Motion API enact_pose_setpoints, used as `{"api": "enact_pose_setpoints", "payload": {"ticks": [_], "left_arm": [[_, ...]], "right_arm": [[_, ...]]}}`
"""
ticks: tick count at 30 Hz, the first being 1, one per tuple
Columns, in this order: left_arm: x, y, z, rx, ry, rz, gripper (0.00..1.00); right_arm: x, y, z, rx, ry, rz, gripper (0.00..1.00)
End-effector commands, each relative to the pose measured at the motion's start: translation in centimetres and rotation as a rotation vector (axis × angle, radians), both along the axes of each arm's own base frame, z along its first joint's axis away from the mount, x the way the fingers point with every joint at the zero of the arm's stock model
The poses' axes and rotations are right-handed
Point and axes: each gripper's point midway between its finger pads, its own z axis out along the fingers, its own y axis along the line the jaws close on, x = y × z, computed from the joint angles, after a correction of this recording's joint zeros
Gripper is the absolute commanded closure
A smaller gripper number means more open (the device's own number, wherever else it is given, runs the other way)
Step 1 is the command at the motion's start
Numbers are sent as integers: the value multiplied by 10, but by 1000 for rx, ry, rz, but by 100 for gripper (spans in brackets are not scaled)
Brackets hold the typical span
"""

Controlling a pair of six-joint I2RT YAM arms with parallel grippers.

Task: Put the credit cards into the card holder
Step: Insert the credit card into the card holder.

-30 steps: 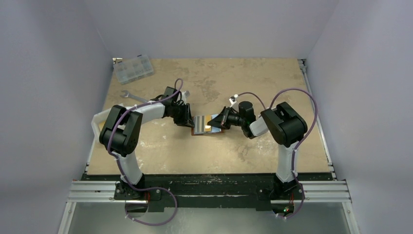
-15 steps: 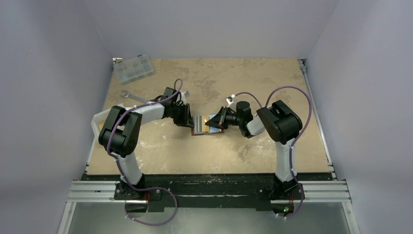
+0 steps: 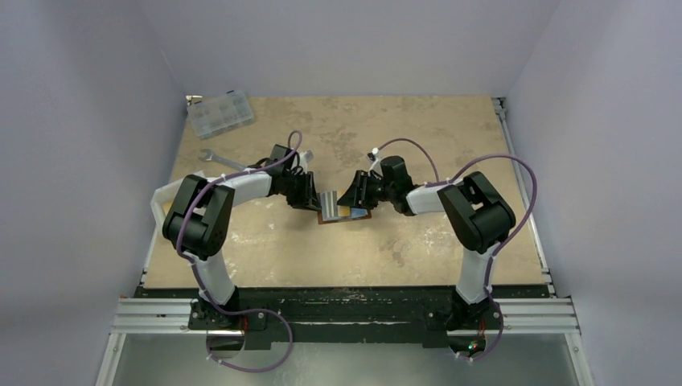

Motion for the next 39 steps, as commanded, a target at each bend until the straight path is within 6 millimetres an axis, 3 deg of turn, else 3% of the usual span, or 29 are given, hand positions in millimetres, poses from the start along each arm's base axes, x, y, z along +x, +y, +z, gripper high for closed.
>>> {"api": "enact_pose_setpoints", "payload": {"ticks": [1, 6, 13, 19, 28, 31, 39], "left_arm": [[-36, 14, -36, 104, 124, -22, 76], [-34, 12, -34, 95, 123, -24, 76], [-32, 10, -32, 89, 118, -23, 76], [-30, 9, -31, 89, 112, -26, 76], [-31, -1, -31, 63, 113, -37, 76], [-31, -7, -30, 51, 114, -44, 76], [-21, -19, -23, 21, 95, -53, 76]], "right_arm": [[-2, -23, -18, -223, -28, 4, 51], [-3, -10, -15, -302, -67, 42, 50], [-15, 17, -5, -328, -177, 169, 39], [-9, -3, -3, -451, -286, 200, 30], [-24, 48, 4, -388, -377, 304, 28], [-24, 50, 13, -390, -406, 283, 28], [-33, 56, 10, -450, -509, 363, 27]]}}
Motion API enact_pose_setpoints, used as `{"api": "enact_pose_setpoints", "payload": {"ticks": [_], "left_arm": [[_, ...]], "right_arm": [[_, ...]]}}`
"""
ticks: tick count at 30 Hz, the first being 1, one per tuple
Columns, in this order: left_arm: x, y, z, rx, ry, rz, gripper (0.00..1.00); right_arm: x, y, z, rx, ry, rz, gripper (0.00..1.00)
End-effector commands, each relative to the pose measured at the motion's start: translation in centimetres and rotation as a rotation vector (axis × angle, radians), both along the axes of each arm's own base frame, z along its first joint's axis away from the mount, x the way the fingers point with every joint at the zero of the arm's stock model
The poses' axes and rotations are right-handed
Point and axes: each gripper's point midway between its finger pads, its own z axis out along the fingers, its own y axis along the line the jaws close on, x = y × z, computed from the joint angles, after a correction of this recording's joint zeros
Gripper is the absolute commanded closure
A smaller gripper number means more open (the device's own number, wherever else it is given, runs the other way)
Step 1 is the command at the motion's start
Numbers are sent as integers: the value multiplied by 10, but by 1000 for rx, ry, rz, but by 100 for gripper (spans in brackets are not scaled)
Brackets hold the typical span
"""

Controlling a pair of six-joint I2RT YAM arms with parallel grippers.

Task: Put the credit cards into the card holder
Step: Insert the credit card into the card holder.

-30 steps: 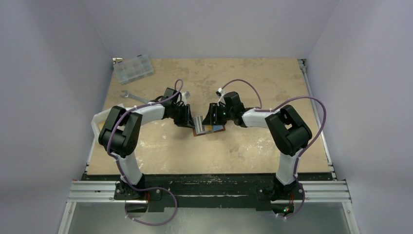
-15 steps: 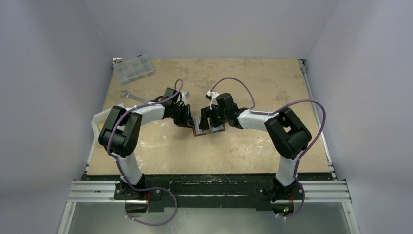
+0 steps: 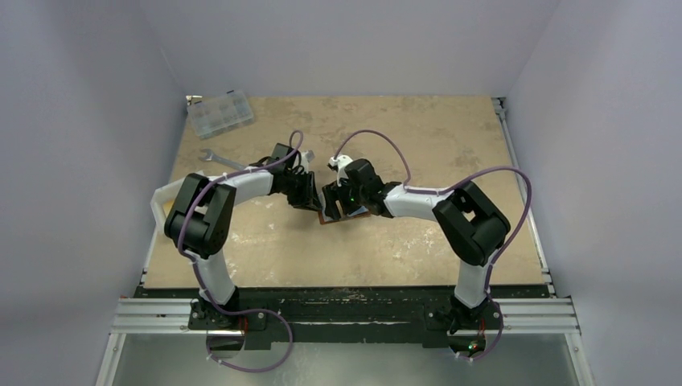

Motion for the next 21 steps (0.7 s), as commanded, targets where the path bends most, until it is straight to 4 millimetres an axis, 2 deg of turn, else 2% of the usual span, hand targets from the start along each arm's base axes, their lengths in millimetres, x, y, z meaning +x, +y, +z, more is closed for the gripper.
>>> {"api": "enact_pose_setpoints", "payload": {"ticks": [1, 5, 8, 9, 14, 16, 21], "left_arm": [[-21, -17, -23, 13, 80, -50, 76], [-26, -30, -20, -20, 87, -70, 76], [-26, -30, -18, -18, 78, -68, 75], [-26, -29, -17, -9, 73, -71, 75], [-26, -15, -19, 69, 62, -68, 74], [-28, -13, -20, 75, 65, -71, 73], [-31, -15, -22, 63, 73, -71, 73]], "right_arm": [[-19, 32, 14, 33, -75, 137, 26], [-20, 43, 17, 40, -86, 110, 26], [-19, 40, 21, 33, -107, 86, 24], [-21, 40, 24, 48, -101, 81, 20], [-24, 15, 37, 140, 3, 35, 11], [-23, 4, 40, 199, 59, 20, 2], [-16, -7, 32, 167, 49, -23, 1]]}}
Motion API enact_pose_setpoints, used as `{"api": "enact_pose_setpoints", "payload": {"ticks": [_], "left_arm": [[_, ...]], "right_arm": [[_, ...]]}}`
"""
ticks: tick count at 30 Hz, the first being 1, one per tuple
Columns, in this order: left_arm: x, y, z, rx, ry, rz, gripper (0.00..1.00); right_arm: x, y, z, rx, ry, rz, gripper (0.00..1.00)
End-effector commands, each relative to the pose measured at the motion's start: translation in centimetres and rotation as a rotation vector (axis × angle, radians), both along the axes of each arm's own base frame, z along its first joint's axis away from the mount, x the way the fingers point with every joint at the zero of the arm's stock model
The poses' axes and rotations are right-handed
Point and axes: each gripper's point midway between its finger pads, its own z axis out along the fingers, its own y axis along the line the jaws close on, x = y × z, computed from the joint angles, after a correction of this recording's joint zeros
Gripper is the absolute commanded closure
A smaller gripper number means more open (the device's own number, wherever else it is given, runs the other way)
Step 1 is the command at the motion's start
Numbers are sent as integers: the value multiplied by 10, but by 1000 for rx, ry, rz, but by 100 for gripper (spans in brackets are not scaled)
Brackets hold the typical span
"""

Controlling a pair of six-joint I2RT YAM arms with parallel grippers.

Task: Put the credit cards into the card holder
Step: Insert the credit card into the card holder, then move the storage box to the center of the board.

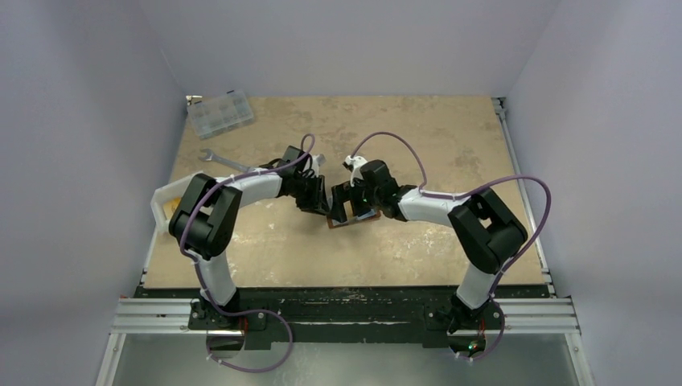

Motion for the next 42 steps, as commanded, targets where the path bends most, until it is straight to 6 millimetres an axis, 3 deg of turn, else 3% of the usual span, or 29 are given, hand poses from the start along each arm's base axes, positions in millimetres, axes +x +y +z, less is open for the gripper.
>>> {"api": "enact_pose_setpoints", "payload": {"ticks": [1, 8, 16, 19, 22, 27, 30, 33, 37, 39, 42], "left_arm": [[-19, 5, -22, 41, 66, -23, 73], [-16, -7, -16, -25, 68, -22, 73], [-16, -5, -19, -14, 72, -18, 73], [-14, -2, -20, 9, 62, -17, 72], [-13, -2, -23, 13, 67, -23, 70], [-5, -13, -28, 0, 80, -38, 68], [2, -18, -21, -19, 64, -36, 63], [5, -19, -13, -16, 55, -42, 58], [17, 23, 16, 138, -30, 11, 49], [22, 55, 40, 144, -55, 91, 43], [32, 120, 76, 197, -124, 252, 28]], "right_arm": [[-1, 15, 20, 86, -9, 18, 1], [-10, 35, 18, -51, -100, 15, 4], [-4, 18, 18, -75, -146, -57, 3], [7, 3, 33, 33, -100, -120, 1], [15, -17, 61, 133, -105, -175, 1], [28, -44, 99, 115, -179, -243, 1], [28, -48, 116, 143, -219, -236, 1], [28, -46, 116, 169, -221, -223, 1], [22, -37, 106, 196, -183, -180, 1], [17, -34, 102, 215, -169, -161, 1], [11, -31, 98, 235, -149, -136, 1]]}}
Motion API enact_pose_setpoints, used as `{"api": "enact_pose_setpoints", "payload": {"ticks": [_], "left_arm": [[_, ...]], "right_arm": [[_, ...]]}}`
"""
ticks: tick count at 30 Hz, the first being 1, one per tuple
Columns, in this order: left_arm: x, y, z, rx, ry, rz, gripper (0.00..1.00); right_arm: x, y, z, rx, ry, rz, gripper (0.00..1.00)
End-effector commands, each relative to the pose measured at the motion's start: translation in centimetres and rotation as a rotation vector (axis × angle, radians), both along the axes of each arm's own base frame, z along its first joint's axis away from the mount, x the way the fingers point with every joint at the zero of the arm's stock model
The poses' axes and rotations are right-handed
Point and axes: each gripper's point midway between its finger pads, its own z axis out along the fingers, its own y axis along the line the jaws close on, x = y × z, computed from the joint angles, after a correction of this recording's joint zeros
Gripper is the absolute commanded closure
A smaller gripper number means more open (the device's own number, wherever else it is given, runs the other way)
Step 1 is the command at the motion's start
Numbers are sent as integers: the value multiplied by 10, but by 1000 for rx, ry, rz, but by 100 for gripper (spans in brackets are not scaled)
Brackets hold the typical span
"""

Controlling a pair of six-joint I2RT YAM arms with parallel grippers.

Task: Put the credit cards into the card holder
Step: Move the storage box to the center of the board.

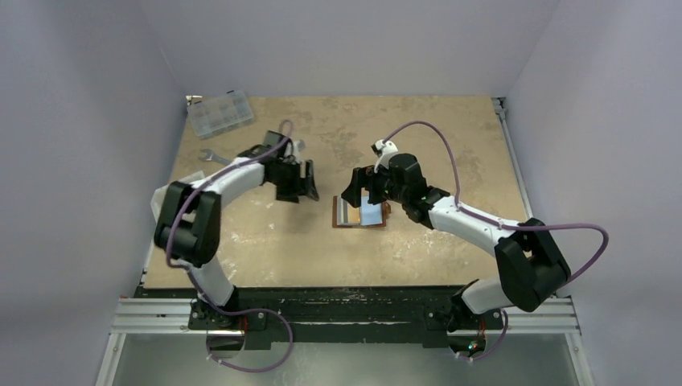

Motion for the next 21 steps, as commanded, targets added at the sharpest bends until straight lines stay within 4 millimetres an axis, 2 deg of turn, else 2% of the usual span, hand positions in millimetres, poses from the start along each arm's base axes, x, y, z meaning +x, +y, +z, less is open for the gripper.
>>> {"api": "enact_pose_setpoints", "payload": {"ticks": [1, 3, 4, 5, 6, 8, 10, 13, 17, 21], "left_arm": [[20, 120, 60, 204, -158, 268, 25], [24, 174, 80, 307, -201, 408, 21], [24, 195, 86, 332, -219, 459, 20], [25, 231, 91, 377, -226, 558, 18], [23, 255, 94, 401, -230, 631, 17], [20, 291, 99, 419, -235, 744, 16], [18, 319, 101, 436, -237, 850, 15], [18, 336, 92, 471, -218, 939, 12], [26, 322, 64, 386, -159, 931, 13], [23, 308, 43, 330, -108, 896, 16]], "right_arm": [[-9, 12, 4, 70, 1, 66, 1], [-11, 14, 3, 78, 11, 80, 1], [-12, 14, 4, 81, 13, 87, 1], [-13, 15, 4, 85, 15, 95, 1], [-14, 16, 6, 88, 12, 99, 1], [-16, 14, 9, 92, 4, 98, 1], [-15, 12, 11, 92, -9, 87, 1], [-16, 9, 14, 88, -19, 80, 1], [-19, 9, 17, 93, -26, 91, 1], [-20, 10, 17, 97, -26, 97, 1]]}}
